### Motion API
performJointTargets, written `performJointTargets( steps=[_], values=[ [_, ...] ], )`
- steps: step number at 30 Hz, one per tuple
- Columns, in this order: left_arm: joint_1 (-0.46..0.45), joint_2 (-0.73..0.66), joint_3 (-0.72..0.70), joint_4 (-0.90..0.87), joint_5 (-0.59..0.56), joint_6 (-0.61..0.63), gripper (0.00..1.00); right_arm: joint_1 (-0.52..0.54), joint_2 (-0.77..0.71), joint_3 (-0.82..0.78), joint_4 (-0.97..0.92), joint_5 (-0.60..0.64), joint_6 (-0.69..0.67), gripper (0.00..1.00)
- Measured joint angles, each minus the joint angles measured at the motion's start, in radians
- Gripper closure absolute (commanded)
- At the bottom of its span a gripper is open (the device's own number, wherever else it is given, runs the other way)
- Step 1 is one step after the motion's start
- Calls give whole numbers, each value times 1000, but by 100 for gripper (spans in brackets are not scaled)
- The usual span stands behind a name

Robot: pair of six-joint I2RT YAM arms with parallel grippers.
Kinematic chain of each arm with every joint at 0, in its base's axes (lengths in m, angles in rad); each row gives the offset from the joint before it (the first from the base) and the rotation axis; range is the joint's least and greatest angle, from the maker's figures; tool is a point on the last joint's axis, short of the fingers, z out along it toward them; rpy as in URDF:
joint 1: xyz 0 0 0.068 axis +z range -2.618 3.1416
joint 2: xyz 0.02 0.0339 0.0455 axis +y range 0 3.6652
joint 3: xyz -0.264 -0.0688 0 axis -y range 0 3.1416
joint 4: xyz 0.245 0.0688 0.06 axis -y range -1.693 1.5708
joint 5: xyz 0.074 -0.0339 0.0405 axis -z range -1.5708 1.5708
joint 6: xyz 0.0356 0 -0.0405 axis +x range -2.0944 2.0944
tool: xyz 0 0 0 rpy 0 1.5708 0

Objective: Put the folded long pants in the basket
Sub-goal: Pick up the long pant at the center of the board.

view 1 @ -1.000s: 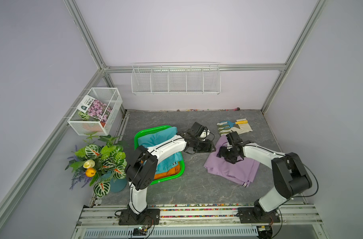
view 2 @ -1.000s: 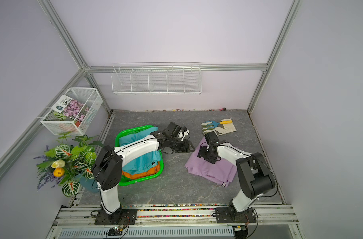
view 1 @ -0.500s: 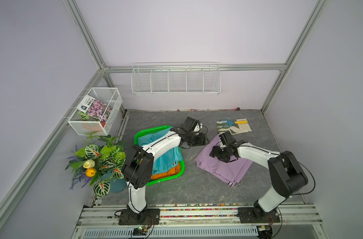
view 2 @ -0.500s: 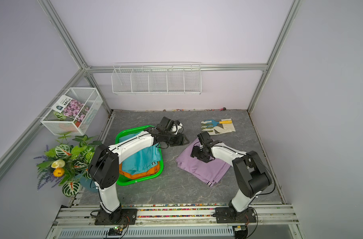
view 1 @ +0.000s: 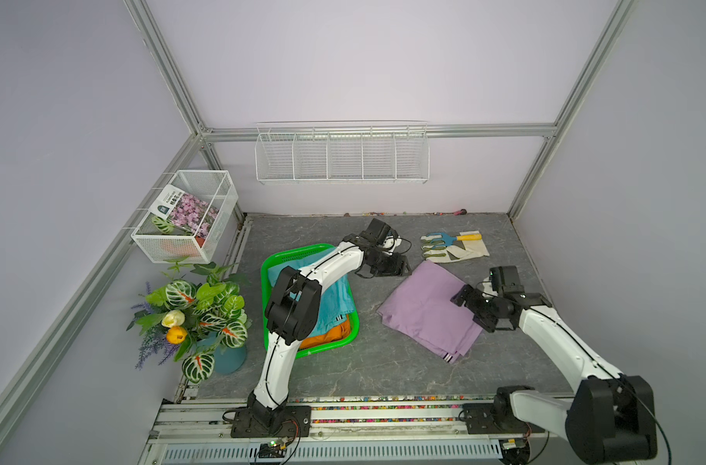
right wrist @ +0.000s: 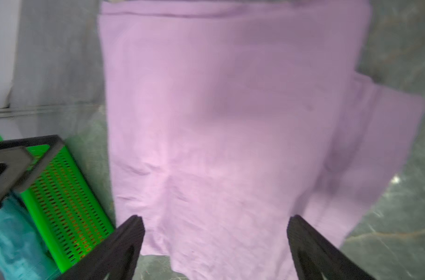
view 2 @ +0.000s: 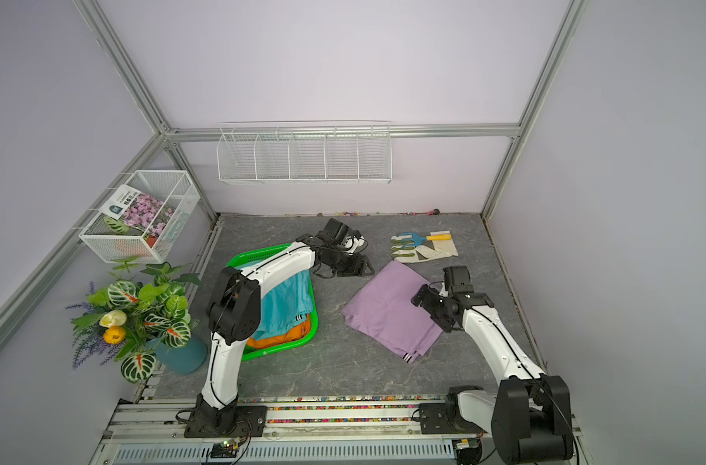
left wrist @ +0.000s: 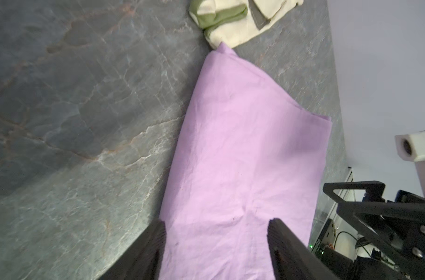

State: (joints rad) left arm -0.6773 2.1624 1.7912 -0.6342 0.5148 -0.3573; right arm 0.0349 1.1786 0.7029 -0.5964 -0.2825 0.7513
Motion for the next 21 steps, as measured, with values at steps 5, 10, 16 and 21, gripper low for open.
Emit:
performJointTargets(
  steps=[5,10,16,21],
  values=[
    [-33,4,0,-22,-3,13,29,-36,-72,-114,-13,-50,-10,3],
    [-82,55,18,-72,-58,28,29,-43,-135,-167,-14,-58,-7,3],
    [-95,86,17,-108,-117,26,29,-54,-143,-185,-2,-52,-8,3],
    [-90,86,17,-113,-133,26,29,-60,-55,-216,137,-114,4,4]
  ],
)
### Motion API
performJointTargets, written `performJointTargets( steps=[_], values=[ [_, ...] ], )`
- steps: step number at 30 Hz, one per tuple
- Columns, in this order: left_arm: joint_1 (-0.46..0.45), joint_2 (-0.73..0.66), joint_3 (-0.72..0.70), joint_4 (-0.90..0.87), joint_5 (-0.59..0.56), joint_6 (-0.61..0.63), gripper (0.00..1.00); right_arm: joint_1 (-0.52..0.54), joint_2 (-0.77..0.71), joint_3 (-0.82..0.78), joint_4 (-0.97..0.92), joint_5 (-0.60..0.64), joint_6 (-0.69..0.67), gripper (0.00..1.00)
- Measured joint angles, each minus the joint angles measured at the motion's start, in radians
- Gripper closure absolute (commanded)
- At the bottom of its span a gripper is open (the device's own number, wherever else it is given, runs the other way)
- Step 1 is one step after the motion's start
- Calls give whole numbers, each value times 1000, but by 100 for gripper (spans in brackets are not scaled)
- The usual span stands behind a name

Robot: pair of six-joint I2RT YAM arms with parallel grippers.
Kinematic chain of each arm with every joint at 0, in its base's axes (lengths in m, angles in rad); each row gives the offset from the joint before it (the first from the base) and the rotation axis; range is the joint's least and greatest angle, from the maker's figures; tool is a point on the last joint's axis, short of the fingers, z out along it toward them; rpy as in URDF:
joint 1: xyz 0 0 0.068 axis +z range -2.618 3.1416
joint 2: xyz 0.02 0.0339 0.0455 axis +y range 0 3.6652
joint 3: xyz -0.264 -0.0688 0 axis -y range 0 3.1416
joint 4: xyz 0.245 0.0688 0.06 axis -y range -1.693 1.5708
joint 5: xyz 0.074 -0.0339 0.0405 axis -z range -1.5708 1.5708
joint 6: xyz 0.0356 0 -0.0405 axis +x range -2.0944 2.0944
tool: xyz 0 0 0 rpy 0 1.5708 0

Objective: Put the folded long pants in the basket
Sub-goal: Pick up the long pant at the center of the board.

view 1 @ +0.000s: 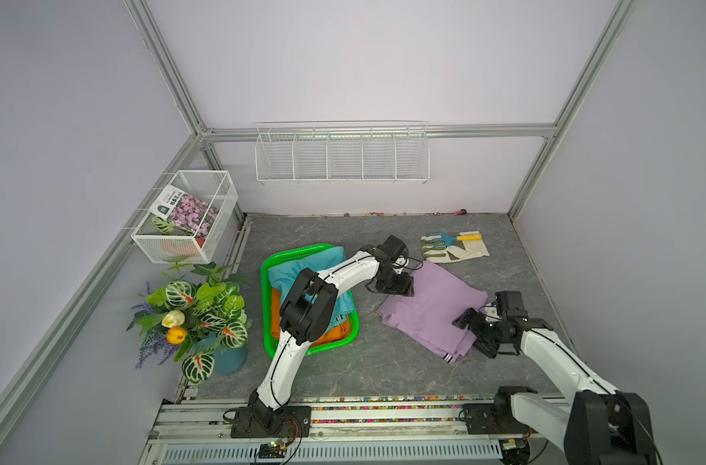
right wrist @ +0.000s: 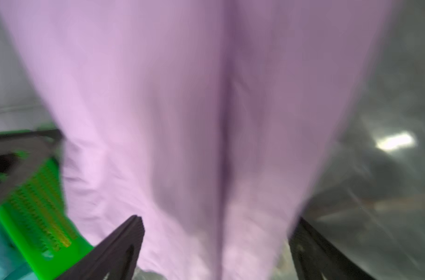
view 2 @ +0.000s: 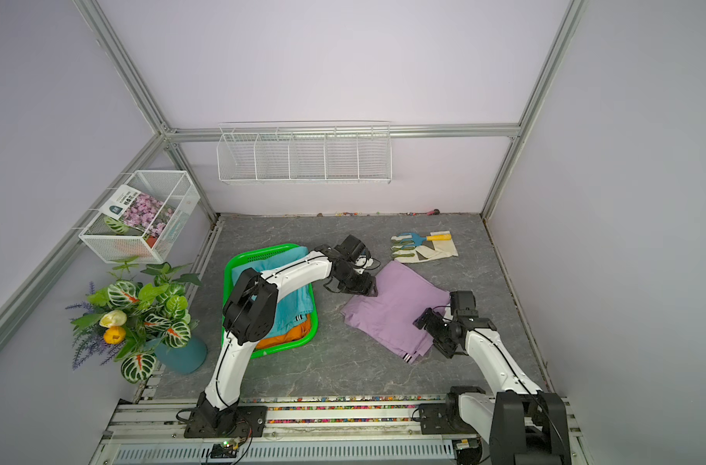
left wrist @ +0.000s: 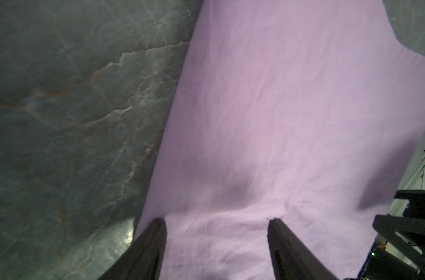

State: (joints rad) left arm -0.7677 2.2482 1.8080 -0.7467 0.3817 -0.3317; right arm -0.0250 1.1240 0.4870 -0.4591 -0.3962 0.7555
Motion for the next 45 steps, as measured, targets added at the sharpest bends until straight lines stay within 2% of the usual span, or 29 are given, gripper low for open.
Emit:
performJointTargets(
  steps=[8,15,17,19,21,23,25,26,33,40,45],
  values=[
    [1,0,-1,-5,-5,-4,29,-1,51,-39,227,-73,23,8],
    [2,0,-2,-10,-7,-16,29,7,61,-77,325,-67,52,28],
    [2,0,-2,-11,-7,-23,29,23,73,-79,343,-55,62,37],
    [2,0,-2,-11,-8,-27,29,40,90,-79,362,-49,64,40],
    [2,0,-2,-11,-8,-31,29,58,110,-76,382,-43,71,54],
    [2,0,-2,-11,-8,-34,29,65,133,-74,393,-40,72,76],
    [2,0,-2,-10,-6,-37,29,68,153,-74,393,-34,79,94],
    [2,0,-4,-9,-3,-40,30,71,156,-72,393,-31,80,100],
    [4,-3,-14,8,19,-61,29,62,144,-2,255,3,35,100],
    [53,-48,-23,63,94,-99,27,-34,169,153,-2,42,-129,100],
    [88,-58,-25,92,139,-106,27,-48,252,215,-75,57,-223,100]
  ],
)
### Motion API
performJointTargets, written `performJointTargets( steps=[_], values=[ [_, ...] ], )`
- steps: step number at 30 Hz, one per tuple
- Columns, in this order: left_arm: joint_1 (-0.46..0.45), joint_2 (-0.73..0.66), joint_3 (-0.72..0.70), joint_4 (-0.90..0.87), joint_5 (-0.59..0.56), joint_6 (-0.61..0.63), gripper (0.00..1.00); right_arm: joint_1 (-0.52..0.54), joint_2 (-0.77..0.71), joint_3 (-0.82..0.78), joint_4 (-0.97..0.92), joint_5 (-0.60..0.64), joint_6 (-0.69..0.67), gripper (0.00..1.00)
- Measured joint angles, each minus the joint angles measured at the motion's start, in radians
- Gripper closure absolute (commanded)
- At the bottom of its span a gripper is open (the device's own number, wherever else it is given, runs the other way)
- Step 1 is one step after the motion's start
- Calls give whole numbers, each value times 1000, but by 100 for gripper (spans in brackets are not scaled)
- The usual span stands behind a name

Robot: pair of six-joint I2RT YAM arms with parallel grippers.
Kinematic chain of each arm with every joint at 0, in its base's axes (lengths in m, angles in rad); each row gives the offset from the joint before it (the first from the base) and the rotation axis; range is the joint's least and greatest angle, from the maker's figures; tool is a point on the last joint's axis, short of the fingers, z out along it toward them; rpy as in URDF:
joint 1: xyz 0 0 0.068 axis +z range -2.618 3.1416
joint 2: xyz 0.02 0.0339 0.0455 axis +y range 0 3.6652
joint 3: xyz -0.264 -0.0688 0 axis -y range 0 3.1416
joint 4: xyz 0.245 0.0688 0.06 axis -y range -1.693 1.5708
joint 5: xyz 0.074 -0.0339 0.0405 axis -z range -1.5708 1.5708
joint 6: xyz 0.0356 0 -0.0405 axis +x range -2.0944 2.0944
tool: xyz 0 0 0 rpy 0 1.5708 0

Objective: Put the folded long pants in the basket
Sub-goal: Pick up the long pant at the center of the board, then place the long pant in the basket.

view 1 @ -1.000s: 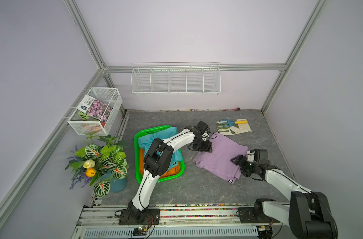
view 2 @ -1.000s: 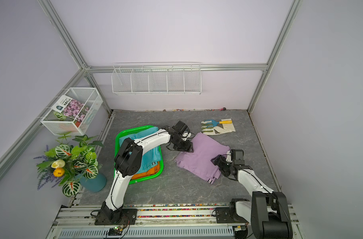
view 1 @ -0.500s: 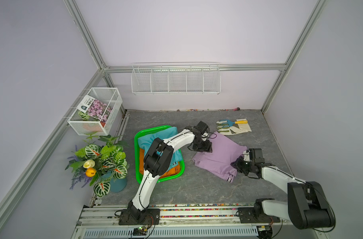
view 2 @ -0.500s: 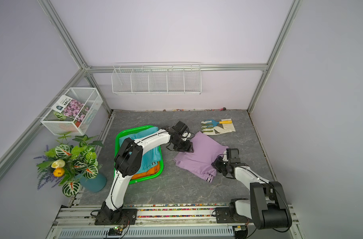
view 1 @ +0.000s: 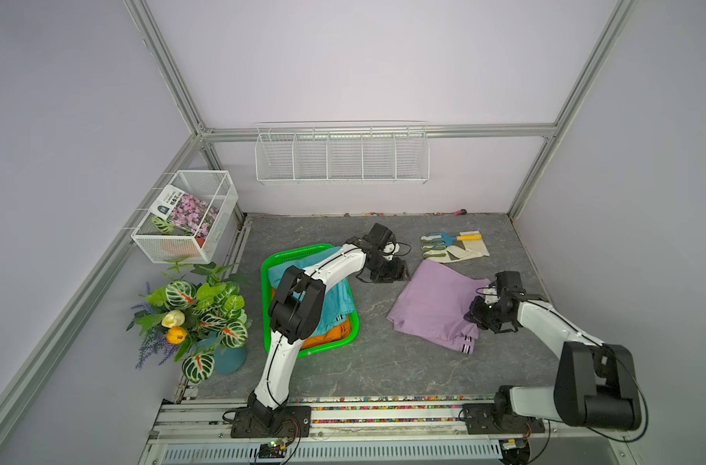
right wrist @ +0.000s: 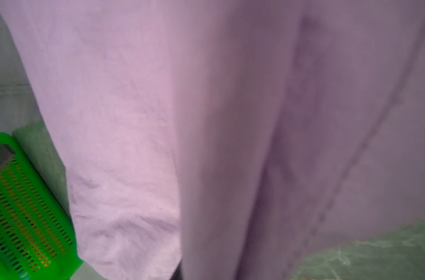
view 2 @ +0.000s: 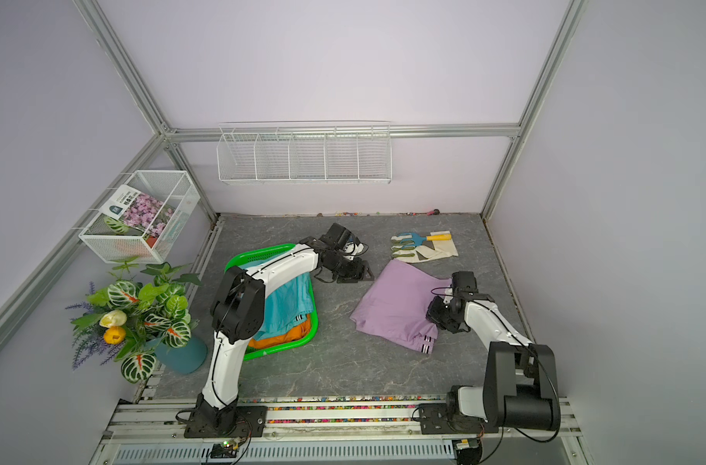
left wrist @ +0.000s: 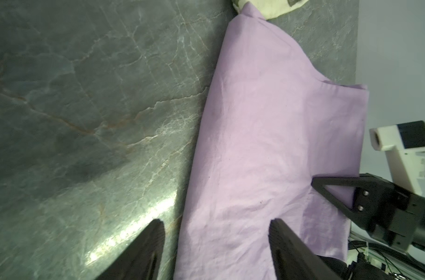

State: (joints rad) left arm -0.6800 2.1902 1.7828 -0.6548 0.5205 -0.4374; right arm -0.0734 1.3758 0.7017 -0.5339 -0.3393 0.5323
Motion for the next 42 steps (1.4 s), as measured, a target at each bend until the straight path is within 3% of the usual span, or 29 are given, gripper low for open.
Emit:
performJointTargets(
  steps=[16,18,24,26,27,42],
  values=[
    [-41,121,30,23,59,-14,28,0,-23,5,-33,6,-39,100],
    [-42,129,39,32,65,-14,33,-1,-23,5,-32,-1,-36,100],
    [-57,157,37,82,129,-23,64,-4,-15,-5,-13,-21,-21,100],
    [-71,159,37,85,130,-23,83,-6,-12,-9,-8,-21,-19,100],
    [-78,159,36,87,129,-23,98,-6,-10,-9,-8,-20,-18,100],
    [-94,95,31,54,76,-45,100,13,-7,13,-24,-16,-18,100]
  ],
)
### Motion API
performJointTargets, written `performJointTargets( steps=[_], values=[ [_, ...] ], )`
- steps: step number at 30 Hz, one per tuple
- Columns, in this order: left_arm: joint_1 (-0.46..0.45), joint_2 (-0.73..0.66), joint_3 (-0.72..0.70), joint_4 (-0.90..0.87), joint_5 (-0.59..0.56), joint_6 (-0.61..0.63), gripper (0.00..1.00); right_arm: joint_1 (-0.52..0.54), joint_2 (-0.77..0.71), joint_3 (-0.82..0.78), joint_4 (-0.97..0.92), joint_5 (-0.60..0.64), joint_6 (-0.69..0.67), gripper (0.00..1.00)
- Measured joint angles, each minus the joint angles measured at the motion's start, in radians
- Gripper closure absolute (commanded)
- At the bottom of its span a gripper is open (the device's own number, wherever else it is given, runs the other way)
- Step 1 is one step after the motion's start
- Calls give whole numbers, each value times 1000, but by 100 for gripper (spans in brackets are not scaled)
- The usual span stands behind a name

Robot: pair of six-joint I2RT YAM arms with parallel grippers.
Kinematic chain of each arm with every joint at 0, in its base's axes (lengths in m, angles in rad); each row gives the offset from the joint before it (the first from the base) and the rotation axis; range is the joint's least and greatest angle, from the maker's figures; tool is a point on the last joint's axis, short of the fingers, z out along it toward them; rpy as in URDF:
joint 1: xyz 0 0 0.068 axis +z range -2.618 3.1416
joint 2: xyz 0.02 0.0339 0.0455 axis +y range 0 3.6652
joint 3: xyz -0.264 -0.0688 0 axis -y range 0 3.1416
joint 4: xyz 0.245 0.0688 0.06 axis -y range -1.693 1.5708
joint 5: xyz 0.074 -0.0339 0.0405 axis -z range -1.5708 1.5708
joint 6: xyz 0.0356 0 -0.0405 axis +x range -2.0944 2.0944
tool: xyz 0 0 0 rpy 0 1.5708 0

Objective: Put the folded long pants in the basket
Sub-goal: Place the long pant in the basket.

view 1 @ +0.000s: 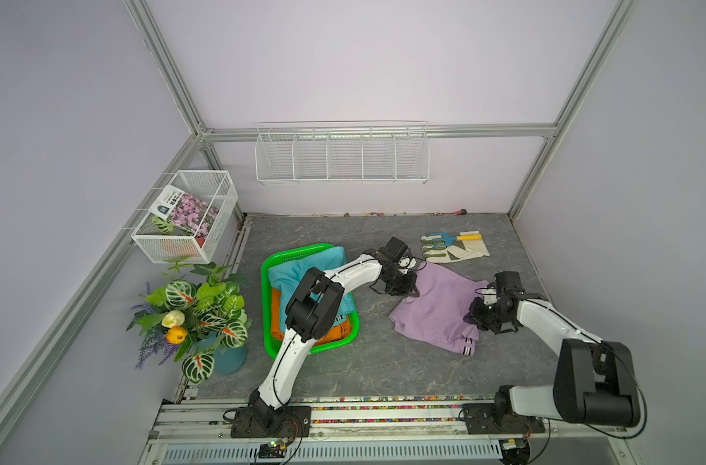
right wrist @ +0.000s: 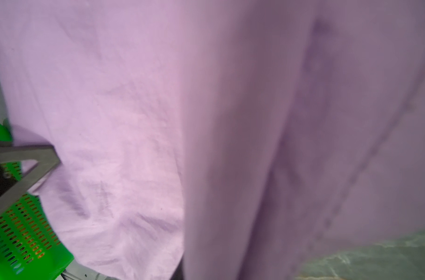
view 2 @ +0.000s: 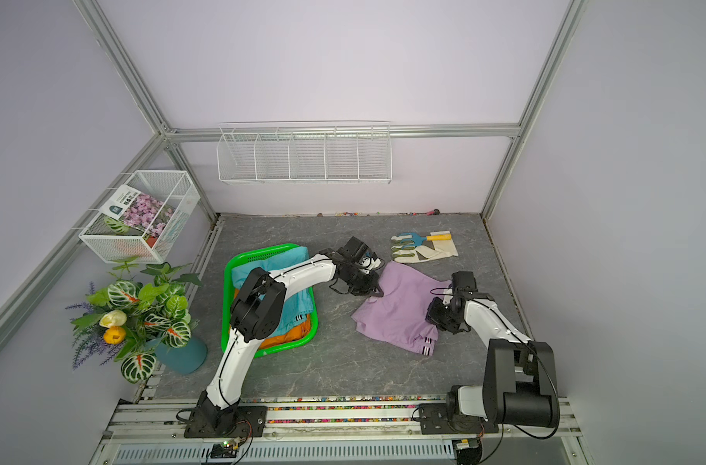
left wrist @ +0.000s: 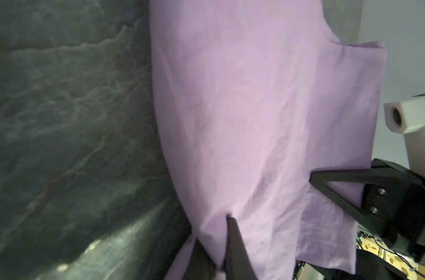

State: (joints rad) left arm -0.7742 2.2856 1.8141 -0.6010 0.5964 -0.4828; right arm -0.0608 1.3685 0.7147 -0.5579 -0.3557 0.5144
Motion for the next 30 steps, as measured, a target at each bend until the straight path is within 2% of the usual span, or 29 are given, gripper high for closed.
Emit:
performJointTargets(
  steps=[10,14,17,23,26,30],
  values=[
    [-6,-227,0,-10,-27,-47,100,145,-48,210,-88,16,1,100],
    [-5,-307,-10,-10,-78,-56,100,212,-62,327,-127,34,2,100],
    [10,-398,-70,-2,-134,-75,100,300,-40,439,-151,52,2,100],
    [91,-644,-264,19,-273,-134,100,483,145,715,-179,72,-5,100],
    [123,-732,-302,8,-350,-146,100,539,233,798,-164,71,-11,100],
    [167,-875,-376,-48,-480,-150,100,633,417,1033,-201,78,-15,100]
  ],
)
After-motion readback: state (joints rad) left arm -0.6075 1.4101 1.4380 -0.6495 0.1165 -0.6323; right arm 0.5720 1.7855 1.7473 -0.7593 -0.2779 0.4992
